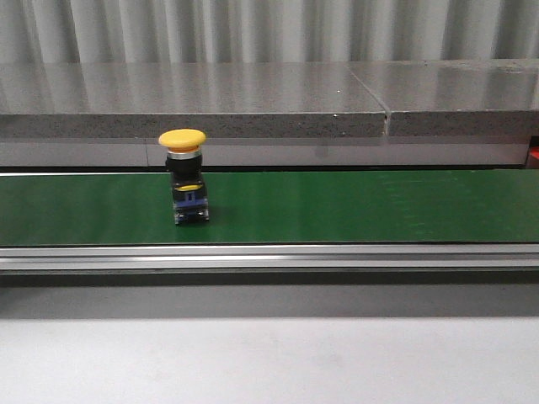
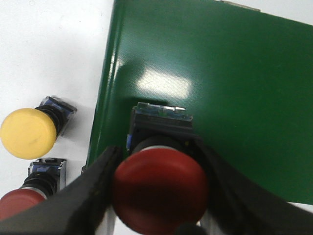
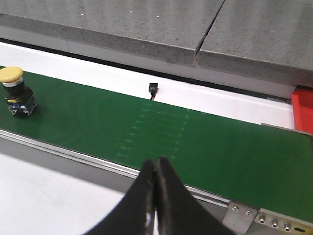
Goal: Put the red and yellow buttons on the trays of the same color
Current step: 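Carry the red button to the belt and release it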
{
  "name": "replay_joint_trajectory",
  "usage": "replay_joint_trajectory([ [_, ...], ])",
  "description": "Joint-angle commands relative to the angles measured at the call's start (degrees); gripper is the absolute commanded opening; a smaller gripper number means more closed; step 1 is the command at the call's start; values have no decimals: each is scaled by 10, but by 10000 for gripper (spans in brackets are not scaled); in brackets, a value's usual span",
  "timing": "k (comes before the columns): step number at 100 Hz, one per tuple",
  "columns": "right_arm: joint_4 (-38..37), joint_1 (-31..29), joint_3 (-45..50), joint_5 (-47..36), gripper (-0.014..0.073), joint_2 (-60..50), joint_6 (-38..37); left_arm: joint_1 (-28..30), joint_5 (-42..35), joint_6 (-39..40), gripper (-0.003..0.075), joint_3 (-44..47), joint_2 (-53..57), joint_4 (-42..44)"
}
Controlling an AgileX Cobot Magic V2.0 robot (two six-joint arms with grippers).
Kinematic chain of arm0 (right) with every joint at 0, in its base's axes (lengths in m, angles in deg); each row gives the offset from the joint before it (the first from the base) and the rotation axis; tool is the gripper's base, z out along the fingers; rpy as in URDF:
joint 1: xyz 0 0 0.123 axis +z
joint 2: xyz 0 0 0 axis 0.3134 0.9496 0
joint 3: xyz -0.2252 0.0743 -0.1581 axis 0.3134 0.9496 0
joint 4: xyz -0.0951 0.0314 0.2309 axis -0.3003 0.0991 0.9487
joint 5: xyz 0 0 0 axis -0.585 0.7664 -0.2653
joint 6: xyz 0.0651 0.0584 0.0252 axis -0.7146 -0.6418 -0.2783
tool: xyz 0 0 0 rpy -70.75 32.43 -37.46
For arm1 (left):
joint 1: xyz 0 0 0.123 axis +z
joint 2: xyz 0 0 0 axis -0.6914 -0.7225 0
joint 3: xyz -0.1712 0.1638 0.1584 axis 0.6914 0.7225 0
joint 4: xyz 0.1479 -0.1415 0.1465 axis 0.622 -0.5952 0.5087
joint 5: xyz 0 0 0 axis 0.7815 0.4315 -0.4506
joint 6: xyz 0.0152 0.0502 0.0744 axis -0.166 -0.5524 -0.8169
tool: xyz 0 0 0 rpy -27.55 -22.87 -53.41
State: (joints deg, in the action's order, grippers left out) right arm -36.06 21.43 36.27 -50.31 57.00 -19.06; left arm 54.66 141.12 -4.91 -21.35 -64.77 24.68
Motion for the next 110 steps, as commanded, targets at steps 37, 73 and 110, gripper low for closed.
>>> replay_joint_trajectory([
  [37, 12, 1, -13, -37, -66, 4, 4, -5, 0, 0, 319, -19, 1, -8],
  [73, 12, 1, -13, -37, -66, 4, 4, -12, -66, -61, 569, -19, 51, -61],
  [110, 12, 1, -13, -37, -66, 4, 4, -118, -99, -91, -21, -16, 201, -58],
])
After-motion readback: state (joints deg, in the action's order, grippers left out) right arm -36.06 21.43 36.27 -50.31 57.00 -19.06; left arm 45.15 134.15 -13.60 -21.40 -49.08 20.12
